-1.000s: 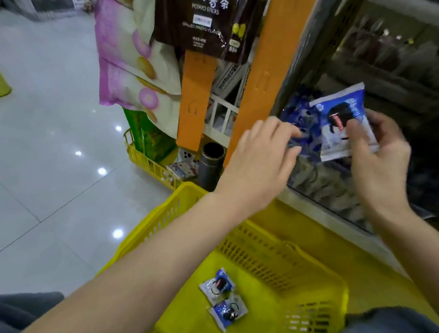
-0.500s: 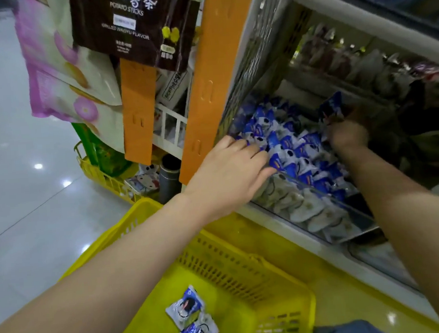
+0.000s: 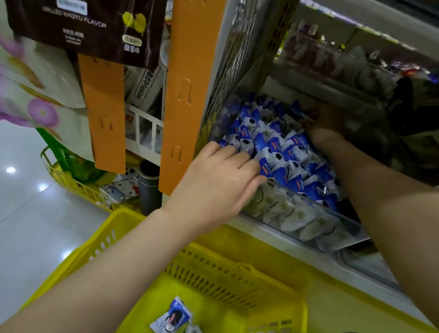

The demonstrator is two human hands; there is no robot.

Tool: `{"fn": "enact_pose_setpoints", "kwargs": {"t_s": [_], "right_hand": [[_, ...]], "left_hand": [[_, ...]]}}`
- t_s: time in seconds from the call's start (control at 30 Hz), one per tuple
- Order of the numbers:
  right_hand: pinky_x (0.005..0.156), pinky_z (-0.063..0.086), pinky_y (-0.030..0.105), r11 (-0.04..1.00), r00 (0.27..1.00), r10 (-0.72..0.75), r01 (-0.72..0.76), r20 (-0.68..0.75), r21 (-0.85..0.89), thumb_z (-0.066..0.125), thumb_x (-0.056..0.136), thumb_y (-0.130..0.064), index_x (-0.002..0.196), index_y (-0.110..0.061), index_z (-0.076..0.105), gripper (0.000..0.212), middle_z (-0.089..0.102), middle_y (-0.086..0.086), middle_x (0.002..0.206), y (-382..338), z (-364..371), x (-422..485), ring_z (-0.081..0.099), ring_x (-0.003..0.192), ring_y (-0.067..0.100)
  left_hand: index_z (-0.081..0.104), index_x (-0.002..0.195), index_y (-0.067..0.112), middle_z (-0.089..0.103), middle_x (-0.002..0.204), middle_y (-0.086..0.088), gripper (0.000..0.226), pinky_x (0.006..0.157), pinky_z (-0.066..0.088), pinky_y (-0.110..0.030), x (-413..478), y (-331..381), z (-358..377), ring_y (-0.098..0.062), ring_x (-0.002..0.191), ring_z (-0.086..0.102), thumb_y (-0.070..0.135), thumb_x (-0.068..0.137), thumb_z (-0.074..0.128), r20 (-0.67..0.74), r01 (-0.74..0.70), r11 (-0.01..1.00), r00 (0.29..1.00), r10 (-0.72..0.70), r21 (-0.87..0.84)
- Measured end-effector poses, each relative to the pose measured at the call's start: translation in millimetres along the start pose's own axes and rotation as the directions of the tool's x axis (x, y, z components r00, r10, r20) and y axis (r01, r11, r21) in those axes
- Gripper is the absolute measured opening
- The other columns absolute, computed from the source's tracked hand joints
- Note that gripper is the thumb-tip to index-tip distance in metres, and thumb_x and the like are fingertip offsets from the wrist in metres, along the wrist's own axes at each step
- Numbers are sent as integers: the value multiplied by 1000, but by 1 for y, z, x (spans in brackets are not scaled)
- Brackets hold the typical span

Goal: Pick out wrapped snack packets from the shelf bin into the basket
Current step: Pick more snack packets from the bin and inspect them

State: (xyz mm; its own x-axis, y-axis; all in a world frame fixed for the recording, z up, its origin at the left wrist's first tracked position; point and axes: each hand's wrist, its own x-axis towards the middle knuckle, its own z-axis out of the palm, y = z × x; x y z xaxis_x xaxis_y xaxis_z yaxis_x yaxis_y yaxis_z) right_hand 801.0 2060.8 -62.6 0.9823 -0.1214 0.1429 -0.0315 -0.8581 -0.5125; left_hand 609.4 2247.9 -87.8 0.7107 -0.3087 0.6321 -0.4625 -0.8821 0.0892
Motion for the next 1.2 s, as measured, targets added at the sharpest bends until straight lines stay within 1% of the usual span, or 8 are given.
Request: {"fn": "enact_pose_setpoints", "kwargs": {"t_s": [0.27, 0.37, 0.47, 0.57, 0.87, 1.0, 1.1, 1.2], "right_hand": [[93, 38, 37, 992, 987, -32, 50, 155, -112, 40, 98, -19, 127, -18, 53, 32, 50, 13, 132, 11, -7, 4, 49, 115, 31], [87, 41, 39, 994, 1000, -1, 3, 17, -107, 37, 98, -21, 123, -14, 53, 30, 53, 17, 124, 13, -13, 7, 52, 105, 29], [93, 40, 42, 971, 996, 57, -73, -75, -226, 42, 98, -18, 123, -5, 54, 31, 53, 21, 125, 17, -19, 9, 51, 113, 35], [85, 39, 37, 965, 988, 142, -151, -55, -214, 44, 97, -23, 121, 0, 52, 34, 53, 22, 122, 23, -15, 7, 51, 111, 36], [94, 41, 39, 974, 987, 163, -162, -10, -158, 47, 95, -15, 117, -2, 57, 27, 55, 20, 123, 23, -15, 7, 52, 112, 33], [94, 41, 38, 983, 962, 174, -183, -211, -26, 47, 96, -19, 115, -4, 59, 27, 58, 18, 121, 12, -20, 3, 53, 112, 30], [86, 42, 33, 997, 948, 75, -62, -310, 53, 47, 96, -24, 115, -8, 61, 29, 61, 14, 119, -9, -26, -8, 56, 106, 24], [69, 36, 5, 967, 921, -206, 242, -330, 72, 47, 96, -20, 116, -12, 60, 25, 63, 4, 112, -33, -26, -41, 52, 83, -1]], "left_hand": [[64, 81, 11, 62, 72, -3, 35, 67, 46, -35, -2, 0, 4, -24, 68, 56, 30, 94, 37, -40, 8, 1000, 999, -9, -22], [64, 82, 12, 62, 73, -2, 36, 68, 46, -36, -2, 0, 5, -24, 68, 56, 31, 95, 36, -39, 8, 1000, 999, -9, -26], [63, 83, 12, 62, 74, -2, 36, 69, 45, -34, -2, -1, 5, -23, 69, 55, 31, 95, 35, -41, 7, 999, 999, -8, -32], [63, 83, 13, 62, 75, -1, 34, 69, 43, -35, -3, -1, 7, -22, 70, 55, 31, 94, 37, -55, 8, 1000, 998, -8, -13], [63, 83, 14, 61, 76, 0, 34, 69, 40, -33, -3, 0, 8, -20, 71, 53, 32, 95, 35, -42, 29, 999, 999, -30, -31], [63, 83, 14, 61, 75, 0, 35, 70, 43, -34, -3, 1, 6, -21, 71, 55, 32, 95, 35, -10, 38, 998, 999, -39, -45], [63, 85, 15, 62, 78, 0, 38, 74, 44, -35, -3, 3, 1, -22, 75, 56, 33, 95, 32, 55, 58, 997, 997, -56, -42], [62, 95, 13, 62, 90, -3, 39, 86, 37, -32, -6, 6, -7, -23, 89, 57, 32, 95, 28, 93, 99, 987, 992, -88, -123]]}}
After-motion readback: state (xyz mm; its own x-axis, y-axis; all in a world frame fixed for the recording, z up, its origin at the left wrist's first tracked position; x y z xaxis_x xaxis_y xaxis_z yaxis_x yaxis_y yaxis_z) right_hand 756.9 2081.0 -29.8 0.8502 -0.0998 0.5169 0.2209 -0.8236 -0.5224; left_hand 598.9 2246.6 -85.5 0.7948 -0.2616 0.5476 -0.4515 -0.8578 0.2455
